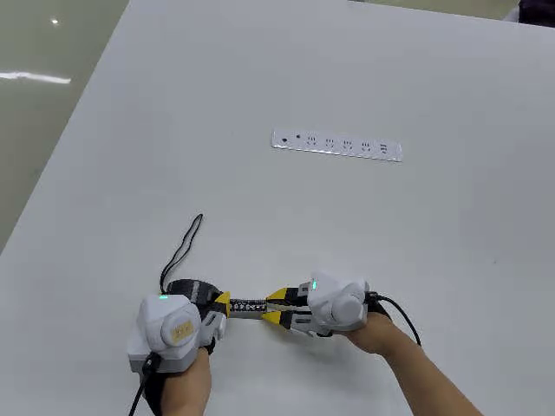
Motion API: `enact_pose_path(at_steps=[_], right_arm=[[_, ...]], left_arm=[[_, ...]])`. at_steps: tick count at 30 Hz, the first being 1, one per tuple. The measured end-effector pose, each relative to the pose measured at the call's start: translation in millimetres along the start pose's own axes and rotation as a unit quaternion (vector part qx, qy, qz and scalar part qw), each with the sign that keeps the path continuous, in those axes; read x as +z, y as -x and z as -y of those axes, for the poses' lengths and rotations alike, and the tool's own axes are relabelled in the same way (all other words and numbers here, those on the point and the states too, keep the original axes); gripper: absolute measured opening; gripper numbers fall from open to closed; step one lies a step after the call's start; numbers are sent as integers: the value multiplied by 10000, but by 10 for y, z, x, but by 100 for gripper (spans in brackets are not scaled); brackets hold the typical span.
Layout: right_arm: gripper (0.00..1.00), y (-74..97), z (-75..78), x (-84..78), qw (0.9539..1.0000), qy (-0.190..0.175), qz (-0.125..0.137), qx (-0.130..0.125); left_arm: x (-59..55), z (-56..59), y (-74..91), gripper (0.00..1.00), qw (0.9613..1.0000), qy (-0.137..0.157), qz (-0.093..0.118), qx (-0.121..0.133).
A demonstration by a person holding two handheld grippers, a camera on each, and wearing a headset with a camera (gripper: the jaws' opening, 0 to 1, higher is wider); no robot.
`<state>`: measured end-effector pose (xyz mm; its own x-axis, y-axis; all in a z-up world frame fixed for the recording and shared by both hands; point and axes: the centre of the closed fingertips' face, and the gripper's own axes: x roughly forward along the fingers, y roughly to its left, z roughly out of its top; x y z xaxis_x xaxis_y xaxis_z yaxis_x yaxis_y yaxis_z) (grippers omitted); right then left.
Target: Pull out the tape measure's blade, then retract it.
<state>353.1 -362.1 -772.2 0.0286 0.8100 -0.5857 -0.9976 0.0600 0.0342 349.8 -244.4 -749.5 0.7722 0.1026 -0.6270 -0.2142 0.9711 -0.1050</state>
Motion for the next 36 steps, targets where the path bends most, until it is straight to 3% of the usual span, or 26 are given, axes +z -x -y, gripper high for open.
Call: enact_pose_path(at_steps=[36], right_arm=[[11, -116, -32, 83, 10000, -12, 32, 12]], left_arm=[[-1, 5, -5, 61, 10000, 28, -13, -30]])
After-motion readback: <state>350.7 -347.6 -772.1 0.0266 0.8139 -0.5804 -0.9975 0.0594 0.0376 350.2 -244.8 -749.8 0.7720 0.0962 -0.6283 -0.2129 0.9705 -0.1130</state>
